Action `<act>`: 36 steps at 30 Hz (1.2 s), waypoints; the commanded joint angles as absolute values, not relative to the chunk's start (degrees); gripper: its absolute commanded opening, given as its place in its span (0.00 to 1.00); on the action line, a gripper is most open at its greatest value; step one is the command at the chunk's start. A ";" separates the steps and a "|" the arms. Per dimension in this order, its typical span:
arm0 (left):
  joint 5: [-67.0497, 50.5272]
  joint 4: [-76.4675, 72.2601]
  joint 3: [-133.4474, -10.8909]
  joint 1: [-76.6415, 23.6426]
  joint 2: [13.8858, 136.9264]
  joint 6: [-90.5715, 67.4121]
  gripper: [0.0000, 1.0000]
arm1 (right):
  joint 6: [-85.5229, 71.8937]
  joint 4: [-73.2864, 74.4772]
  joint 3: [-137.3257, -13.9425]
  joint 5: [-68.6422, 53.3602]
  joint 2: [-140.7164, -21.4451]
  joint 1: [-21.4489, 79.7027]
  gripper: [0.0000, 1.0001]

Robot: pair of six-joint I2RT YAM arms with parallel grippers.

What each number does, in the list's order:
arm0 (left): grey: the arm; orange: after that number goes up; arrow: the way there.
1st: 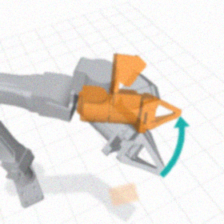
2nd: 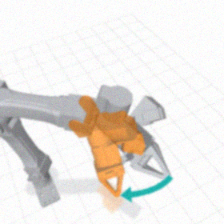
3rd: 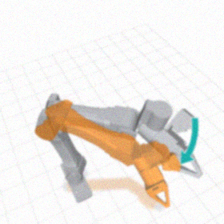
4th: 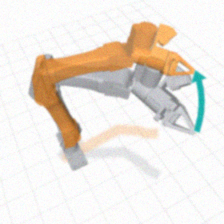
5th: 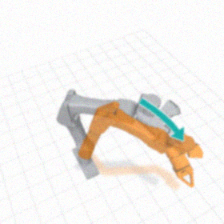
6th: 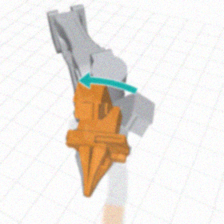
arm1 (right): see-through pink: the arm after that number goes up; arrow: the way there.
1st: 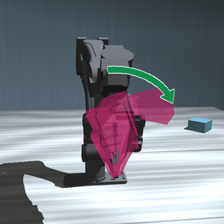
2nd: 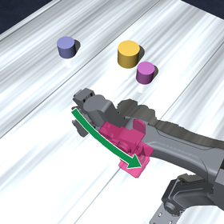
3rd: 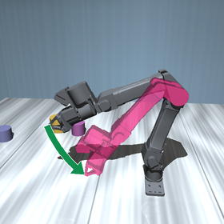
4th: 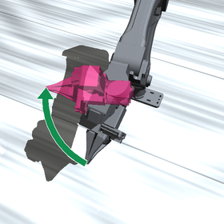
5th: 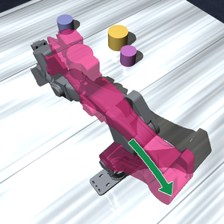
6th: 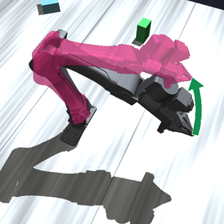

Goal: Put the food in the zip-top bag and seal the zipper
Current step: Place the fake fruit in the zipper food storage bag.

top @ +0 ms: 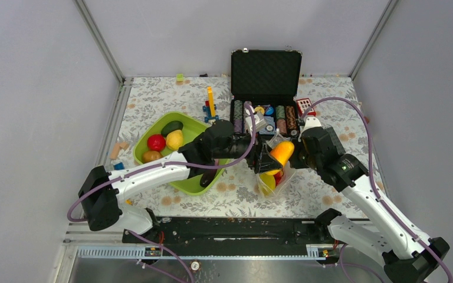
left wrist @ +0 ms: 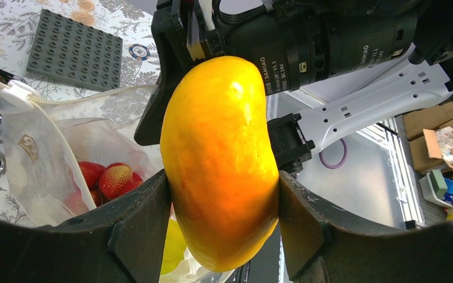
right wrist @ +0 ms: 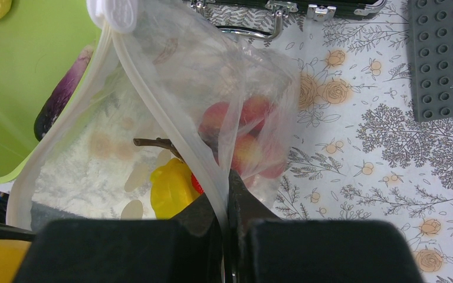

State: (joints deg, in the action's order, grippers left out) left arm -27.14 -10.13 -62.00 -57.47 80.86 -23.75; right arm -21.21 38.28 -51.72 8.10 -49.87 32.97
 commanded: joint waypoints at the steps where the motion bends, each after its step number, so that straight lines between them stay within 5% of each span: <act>1: -22.82 -12.83 -64.49 -58.82 81.32 -21.27 0.43 | -20.56 36.84 -51.90 8.46 -48.99 33.22 0.02; 9: -19.33 -10.89 -64.45 -59.22 80.95 -20.27 0.75 | -20.61 36.83 -51.95 8.70 -49.37 33.22 0.02; 12: -18.47 -10.35 -64.38 -59.24 80.78 -20.13 0.98 | -20.56 36.87 -51.99 8.70 -49.52 33.22 0.02; 27: -16.93 -9.83 -64.01 -59.24 78.97 -21.05 0.99 | -20.56 36.85 -51.99 8.61 -49.52 33.17 0.03; 36: -1.62 -4.07 -59.25 -59.24 69.76 -19.68 0.99 | -20.46 36.87 -51.95 8.62 -49.54 33.18 0.03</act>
